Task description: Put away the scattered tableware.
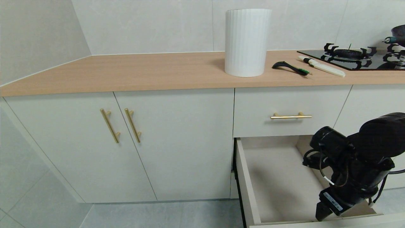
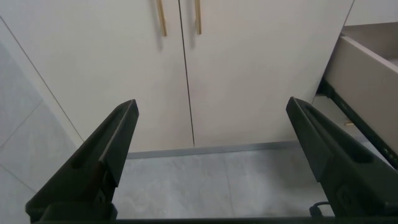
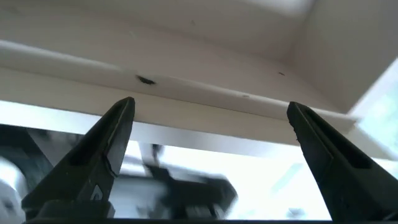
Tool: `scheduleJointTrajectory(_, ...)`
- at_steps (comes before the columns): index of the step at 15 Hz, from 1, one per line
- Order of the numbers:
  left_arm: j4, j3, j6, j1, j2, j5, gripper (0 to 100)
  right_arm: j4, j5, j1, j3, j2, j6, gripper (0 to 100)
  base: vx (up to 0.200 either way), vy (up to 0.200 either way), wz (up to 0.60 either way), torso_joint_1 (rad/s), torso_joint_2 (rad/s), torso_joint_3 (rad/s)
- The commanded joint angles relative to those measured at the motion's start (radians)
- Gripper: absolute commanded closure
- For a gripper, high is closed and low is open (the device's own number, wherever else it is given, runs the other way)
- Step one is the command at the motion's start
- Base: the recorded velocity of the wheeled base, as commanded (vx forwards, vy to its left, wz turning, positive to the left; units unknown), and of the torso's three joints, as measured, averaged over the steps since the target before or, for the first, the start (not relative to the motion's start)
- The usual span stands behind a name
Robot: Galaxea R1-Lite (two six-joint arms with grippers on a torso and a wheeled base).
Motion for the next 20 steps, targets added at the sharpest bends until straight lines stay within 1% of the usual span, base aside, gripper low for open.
scheduleJointTrajectory(1, 0.0, 0.0, 0.001, 0.0, 0.0, 0.001, 0, 0.032, -0.001, 0.005, -0.003, 0.0, -0.02, 0, 0.0, 0.0, 0.0, 0.0, 0.0, 0.0)
scheduleJointTrajectory(6, 0.0, 0.0, 0.0, 0.0, 0.0, 0.001, 0, 0.122, -0.002, 0.025, -0.006, 0.0, -0.05, 0, 0.0, 0.0, 0.0, 0.0, 0.0, 0.0)
scheduleJointTrajectory(10, 0.0, 0.0, 0.0, 0.0, 0.0, -0.001, 0, 0.127, -0.002, 0.033, -0.037, -0.04, -0.044, 0, 0.0, 0.0, 0.0, 0.0, 0.0, 0.0)
scheduleJointTrajectory(12, 0.0, 0.0, 0.0, 0.0, 0.0, 0.001, 0, 0.11, 0.01, 0.033, -0.08, -0.118, -0.029, 0, 0.0, 0.0, 0.0, 0.0, 0.0, 0.0)
scheduleJointTrajectory(13, 0.0, 0.0, 0.0, 0.0, 0.0, 0.001, 0, 0.075, 0.047, 0.033, -0.093, -0.163, 0.016, 0, 0.0, 0.0, 0.0, 0.0, 0.0, 0.0)
scheduleJointTrajectory(14, 0.0, 0.0, 0.0, 0.0, 0.0, 0.001, 0, 0.009, 0.087, 0.031, -0.092, -0.207, 0.053, 0, 0.0, 0.0, 0.0, 0.0, 0.0, 0.0)
scheduleJointTrajectory(15, 0.0, 0.0, 0.0, 0.0, 0.0, -0.001, 0, -0.039, 0.096, 0.03, -0.089, -0.247, 0.066, 0, 0.0, 0.0, 0.0, 0.0, 0.0, 0.0)
scheduleJointTrajectory(16, 0.0, 0.0, 0.0, 0.0, 0.0, 0.001, 0, -0.056, 0.096, 0.028, -0.087, -0.281, 0.066, 0, 0.0, 0.0, 0.0, 0.0, 0.0, 0.0)
scheduleJointTrajectory(20, 0.0, 0.0, 0.0, 0.0, 0.0, 0.001, 0, -0.08, 0.096, 0.027, -0.087, -0.369, 0.068, 0, 0.0, 0.0, 0.0, 0.0, 0.0, 0.0)
